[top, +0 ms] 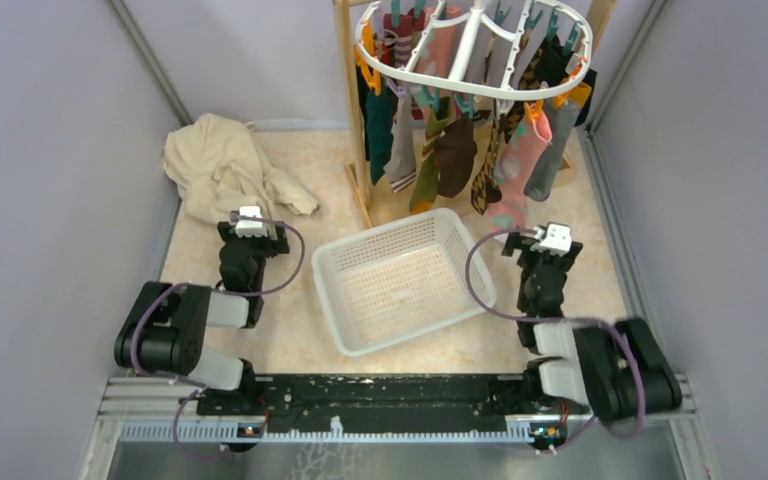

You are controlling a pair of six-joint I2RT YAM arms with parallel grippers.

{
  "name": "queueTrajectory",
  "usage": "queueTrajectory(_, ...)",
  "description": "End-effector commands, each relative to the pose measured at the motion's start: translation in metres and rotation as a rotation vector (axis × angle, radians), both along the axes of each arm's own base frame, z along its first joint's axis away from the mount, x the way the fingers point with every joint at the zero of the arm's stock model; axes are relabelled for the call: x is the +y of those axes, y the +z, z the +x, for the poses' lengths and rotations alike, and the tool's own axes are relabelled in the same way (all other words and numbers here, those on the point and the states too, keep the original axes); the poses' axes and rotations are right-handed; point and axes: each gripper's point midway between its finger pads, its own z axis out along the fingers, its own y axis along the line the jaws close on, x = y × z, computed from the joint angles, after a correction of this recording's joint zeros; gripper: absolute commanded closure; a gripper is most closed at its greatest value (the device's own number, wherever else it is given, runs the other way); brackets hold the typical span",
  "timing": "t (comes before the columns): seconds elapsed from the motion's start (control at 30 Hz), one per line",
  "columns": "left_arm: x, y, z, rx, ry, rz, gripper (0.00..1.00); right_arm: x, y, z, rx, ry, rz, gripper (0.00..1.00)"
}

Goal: Remove the socks clipped to the hanger
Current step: Move the clothesline to the center of the board.

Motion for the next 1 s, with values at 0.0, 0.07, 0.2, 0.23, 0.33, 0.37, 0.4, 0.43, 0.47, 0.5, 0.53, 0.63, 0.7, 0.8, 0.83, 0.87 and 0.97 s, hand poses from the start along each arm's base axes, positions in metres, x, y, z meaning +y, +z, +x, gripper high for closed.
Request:
queueTrajectory(0.0,-0.005,0.026,-0.006,-0.018,0.005,0.011,0.01,0.002,0.061,-0.006,-0.128,0.029,0.016,0.01)
queueTrajectory(0.07,-0.011,0.037,-0.007,0.002,0.006,-0.07,0.01,0.003,0.085,-0.009,-0.148,0.031,0.038,0.02)
queueTrajectory(0.2,-0.027,0.067,-0.011,0.028,-0.025,-0.186,0.01,0.013,0.136,-0.022,-0.202,0.079,0.211,0.02)
queueTrajectory(0.23,-0.031,0.079,-0.013,0.018,-0.042,-0.225,0.01,0.019,0.15,-0.027,-0.221,0.111,0.262,0.02)
queueTrajectory(0.33,-0.056,0.113,-0.022,-0.017,-0.166,-0.333,0.01,0.043,0.188,-0.041,-0.306,0.254,0.409,0.02)
queueTrajectory(0.37,-0.067,0.126,-0.026,-0.029,-0.228,-0.368,0.01,0.05,0.198,-0.045,-0.319,0.297,0.443,0.02)
queueTrajectory(0.4,-0.079,0.14,-0.032,-0.042,-0.292,-0.415,0.01,0.056,0.207,-0.05,-0.322,0.328,0.484,0.02)
queueTrajectory(0.43,-0.09,0.153,-0.038,-0.052,-0.356,-0.45,0.01,0.067,0.212,-0.053,-0.296,0.378,0.546,0.01)
queueTrajectory(0.47,-0.1,0.166,-0.045,-0.064,-0.413,-0.479,0.01,0.08,0.221,-0.055,-0.263,0.447,0.552,0.01)
queueTrajectory(0.5,-0.109,0.18,-0.051,-0.07,-0.466,-0.512,0.01,0.096,0.229,-0.058,-0.22,0.533,0.547,0.01)
queueTrajectory(0.53,-0.117,0.192,-0.056,-0.067,-0.507,-0.543,0.01,0.111,0.237,-0.059,-0.188,0.619,0.548,0.01)
queueTrajectory(0.63,-0.137,0.234,-0.065,-0.021,-0.611,-0.569,0.01,0.131,0.26,-0.06,-0.119,0.707,0.617,0.01)
queueTrajectory(0.7,-0.142,0.259,-0.065,0.017,-0.608,-0.562,0.01,0.138,0.258,-0.062,-0.075,0.735,0.665,0.01)
queueTrajectory(0.8,-0.15,0.299,-0.07,0.001,-0.639,-0.554,0.01,0.151,0.259,-0.067,-0.069,0.818,0.705,0.01)
queueTrajectory(0.83,-0.153,0.312,-0.074,-0.018,-0.666,-0.556,0.01,0.155,0.257,-0.066,-0.044,0.831,0.707,0.02)
queueTrajectory(0.87,-0.158,0.326,-0.078,-0.047,-0.697,-0.555,0.01,0.157,0.252,-0.065,-0.005,0.835,0.706,0.02)
queueTrajectory(0.97,-0.171,0.362,-0.087,-0.144,-0.769,-0.544,0.01,0.159,0.235,-0.059,0.084,0.82,0.68,0.02)
